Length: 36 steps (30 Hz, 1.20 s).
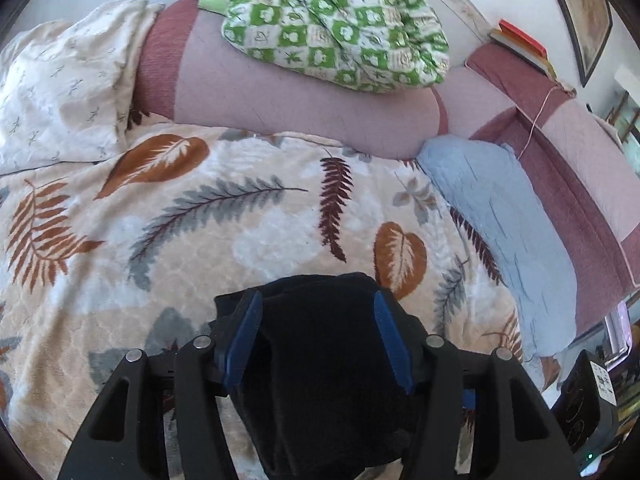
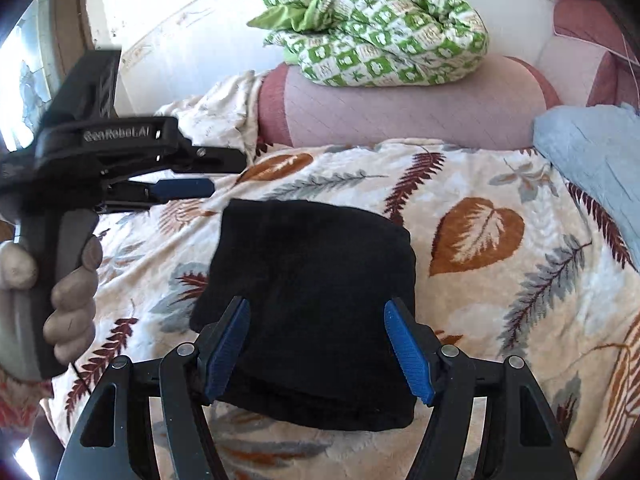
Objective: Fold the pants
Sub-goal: 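Lower the sweatpants onto the blanket and open the right gripper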
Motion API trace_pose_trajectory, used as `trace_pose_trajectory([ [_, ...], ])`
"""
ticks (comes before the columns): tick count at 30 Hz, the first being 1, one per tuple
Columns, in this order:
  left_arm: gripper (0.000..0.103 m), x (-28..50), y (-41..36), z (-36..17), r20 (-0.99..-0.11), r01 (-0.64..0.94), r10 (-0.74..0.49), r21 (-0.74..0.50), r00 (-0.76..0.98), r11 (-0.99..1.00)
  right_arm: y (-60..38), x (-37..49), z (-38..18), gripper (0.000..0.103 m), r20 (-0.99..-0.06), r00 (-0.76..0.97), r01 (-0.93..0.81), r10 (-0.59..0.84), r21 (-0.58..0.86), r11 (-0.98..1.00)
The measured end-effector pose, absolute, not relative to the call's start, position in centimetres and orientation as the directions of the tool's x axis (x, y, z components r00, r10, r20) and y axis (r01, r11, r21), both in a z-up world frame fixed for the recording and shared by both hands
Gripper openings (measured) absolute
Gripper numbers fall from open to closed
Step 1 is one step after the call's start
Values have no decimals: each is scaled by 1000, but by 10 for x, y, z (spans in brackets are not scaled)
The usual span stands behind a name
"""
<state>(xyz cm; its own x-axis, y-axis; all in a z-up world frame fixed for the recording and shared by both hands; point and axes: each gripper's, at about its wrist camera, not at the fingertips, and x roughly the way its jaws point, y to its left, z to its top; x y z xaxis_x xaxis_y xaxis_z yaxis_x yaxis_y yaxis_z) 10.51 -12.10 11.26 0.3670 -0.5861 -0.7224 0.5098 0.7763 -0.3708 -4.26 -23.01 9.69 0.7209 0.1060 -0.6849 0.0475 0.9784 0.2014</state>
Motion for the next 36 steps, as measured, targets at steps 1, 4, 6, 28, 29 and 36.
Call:
trace_pose_trajectory([
  [1, 57, 106, -127, 105, -743, 504, -556, -342, 372, 793, -229, -39, 92, 75, -693, 713, 49, 102, 195, 980],
  [4, 57, 115, -135, 76, -796, 465, -481, -291, 367, 836, -222, -36, 83, 75, -698, 714, 52, 55, 131, 990],
  [6, 61, 118, -133, 60, -812, 448, -452, -271, 368, 852, -217, -34, 79, 76, -702, 711, 44, 38, 99, 994],
  [28, 80, 23, -68, 131, -673, 382, -427, -225, 605, 896, -238, -98, 104, 82, -618, 785, 131, -41, 100, 986],
  [29, 80, 10, -67, 139, -660, 377, -404, -193, 634, 906, -242, -108, 105, 82, -616, 786, 150, -49, 113, 982],
  [36, 82, -61, -64, 162, -587, 298, -283, -74, 759, 952, -262, -153, 90, 82, -651, 754, 271, -81, 196, 943],
])
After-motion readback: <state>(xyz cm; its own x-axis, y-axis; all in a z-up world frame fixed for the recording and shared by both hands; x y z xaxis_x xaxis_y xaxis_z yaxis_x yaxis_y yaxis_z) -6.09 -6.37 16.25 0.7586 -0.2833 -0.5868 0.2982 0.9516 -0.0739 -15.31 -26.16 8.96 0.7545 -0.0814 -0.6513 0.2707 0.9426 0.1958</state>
